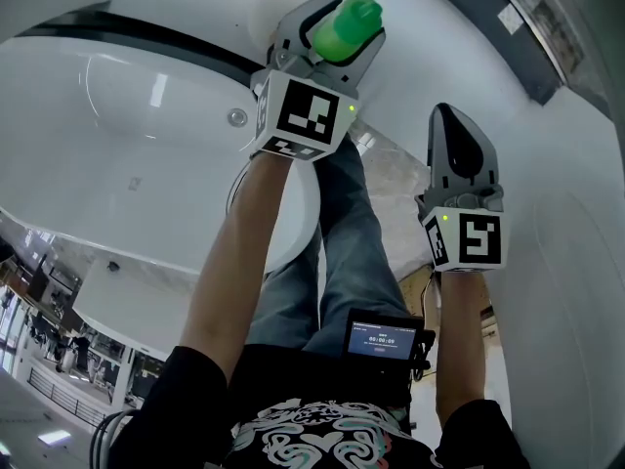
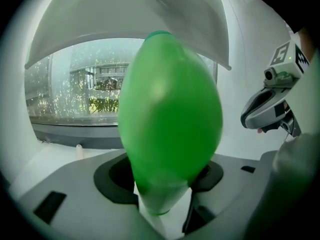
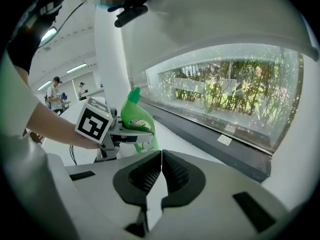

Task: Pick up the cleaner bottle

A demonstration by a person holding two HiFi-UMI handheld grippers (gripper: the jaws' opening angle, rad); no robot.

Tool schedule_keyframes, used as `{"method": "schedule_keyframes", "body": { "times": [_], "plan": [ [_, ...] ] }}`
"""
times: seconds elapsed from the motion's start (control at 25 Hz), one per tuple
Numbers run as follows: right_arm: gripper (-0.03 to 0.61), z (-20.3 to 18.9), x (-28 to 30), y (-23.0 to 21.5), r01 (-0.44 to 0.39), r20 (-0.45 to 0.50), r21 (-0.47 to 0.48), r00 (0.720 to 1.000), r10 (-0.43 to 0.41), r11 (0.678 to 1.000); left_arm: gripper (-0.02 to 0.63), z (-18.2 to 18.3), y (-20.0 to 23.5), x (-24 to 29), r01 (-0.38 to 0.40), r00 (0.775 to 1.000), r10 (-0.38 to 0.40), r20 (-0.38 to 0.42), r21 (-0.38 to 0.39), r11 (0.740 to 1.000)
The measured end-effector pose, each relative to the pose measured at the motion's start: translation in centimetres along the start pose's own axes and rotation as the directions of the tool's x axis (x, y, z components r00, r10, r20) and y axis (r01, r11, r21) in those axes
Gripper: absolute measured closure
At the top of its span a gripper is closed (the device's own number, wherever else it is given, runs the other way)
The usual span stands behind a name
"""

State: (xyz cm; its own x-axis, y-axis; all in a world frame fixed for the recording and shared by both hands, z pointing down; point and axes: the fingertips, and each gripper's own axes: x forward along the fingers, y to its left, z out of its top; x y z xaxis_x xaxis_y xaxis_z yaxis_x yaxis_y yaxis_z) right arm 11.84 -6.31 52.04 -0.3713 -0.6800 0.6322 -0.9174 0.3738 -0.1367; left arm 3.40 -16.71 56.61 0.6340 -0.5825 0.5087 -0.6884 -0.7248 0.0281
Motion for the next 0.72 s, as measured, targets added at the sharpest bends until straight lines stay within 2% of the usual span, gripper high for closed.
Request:
{"method": "schedule_keyframes", "body": {
  "times": [0.28, 0.4, 0.72],
  "plan": [
    [0.552, -1.2, 0.2, -0.4, 0.031, -0.026, 0.028, 0.999, -0.03, 0.999, 0.361, -0.4, 0.1, 0.5, -0.011, 1.0, 0.012, -0.025, 0.004, 1.0],
    [0.552, -1.2, 0.2, 0.0, 0.029, -0.032, 0.032, 0.999, -0.028, 0.999, 0.399, -0.5, 0.5, 0.3, -0.035, 0.999, 0.036, -0.032, 0.032, 0.999],
    [0.552, -1.1, 0.4, 0.2, 0.018, -0.032, 0.012, 0.999, -0.018, 1.0, 0.41, -0.5, 0.4, 0.3, -0.039, 0.999, 0.039, -0.026, 0.017, 0.999]
  ]
}}
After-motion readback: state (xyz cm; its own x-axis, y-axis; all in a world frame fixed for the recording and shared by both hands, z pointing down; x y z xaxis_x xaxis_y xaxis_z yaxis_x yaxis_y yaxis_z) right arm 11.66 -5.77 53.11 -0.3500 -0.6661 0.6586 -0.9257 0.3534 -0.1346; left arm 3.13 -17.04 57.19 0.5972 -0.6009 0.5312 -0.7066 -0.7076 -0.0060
